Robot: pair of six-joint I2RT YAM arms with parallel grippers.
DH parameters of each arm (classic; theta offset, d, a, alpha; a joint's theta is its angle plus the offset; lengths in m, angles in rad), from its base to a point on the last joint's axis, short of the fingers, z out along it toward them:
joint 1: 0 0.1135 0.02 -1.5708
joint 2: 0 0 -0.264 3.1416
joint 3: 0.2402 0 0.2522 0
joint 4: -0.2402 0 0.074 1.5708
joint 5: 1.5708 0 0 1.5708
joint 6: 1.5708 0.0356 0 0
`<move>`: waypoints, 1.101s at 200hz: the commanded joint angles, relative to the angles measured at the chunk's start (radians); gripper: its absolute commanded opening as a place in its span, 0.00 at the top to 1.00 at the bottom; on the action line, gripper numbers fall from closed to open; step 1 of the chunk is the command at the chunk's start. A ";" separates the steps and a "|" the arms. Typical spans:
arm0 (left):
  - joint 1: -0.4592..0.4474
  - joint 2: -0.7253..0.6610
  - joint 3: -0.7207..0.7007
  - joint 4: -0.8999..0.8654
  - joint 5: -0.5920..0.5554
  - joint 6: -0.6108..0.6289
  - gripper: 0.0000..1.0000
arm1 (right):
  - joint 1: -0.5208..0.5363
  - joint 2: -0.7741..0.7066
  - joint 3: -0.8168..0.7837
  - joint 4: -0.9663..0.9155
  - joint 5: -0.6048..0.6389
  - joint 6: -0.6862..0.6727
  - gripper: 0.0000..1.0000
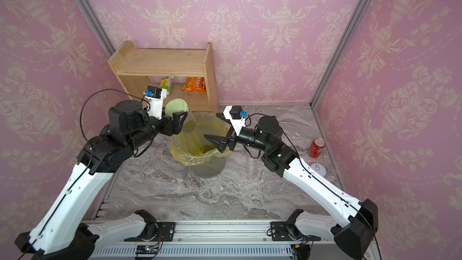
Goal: Empty moldy mung beans from jars
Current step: Pick up the jar from the center of the board.
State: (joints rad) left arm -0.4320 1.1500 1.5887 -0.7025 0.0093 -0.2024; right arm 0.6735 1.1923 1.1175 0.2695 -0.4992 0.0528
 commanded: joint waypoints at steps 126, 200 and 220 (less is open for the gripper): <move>0.240 0.062 0.017 0.401 0.613 -0.454 0.82 | -0.028 0.160 -0.027 0.397 0.093 0.159 0.00; 0.240 0.070 -0.010 0.468 0.659 -0.524 0.82 | -0.022 0.312 0.105 0.511 0.119 0.224 0.00; 0.240 0.068 -0.019 0.476 0.664 -0.530 0.83 | -0.017 0.344 0.134 0.520 0.131 0.232 0.00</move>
State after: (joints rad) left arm -0.1974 1.2232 1.5772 -0.3283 0.6231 -0.6914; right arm 0.6483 1.5097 1.1927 0.7116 -0.3950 0.2455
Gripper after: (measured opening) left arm 0.814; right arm 0.998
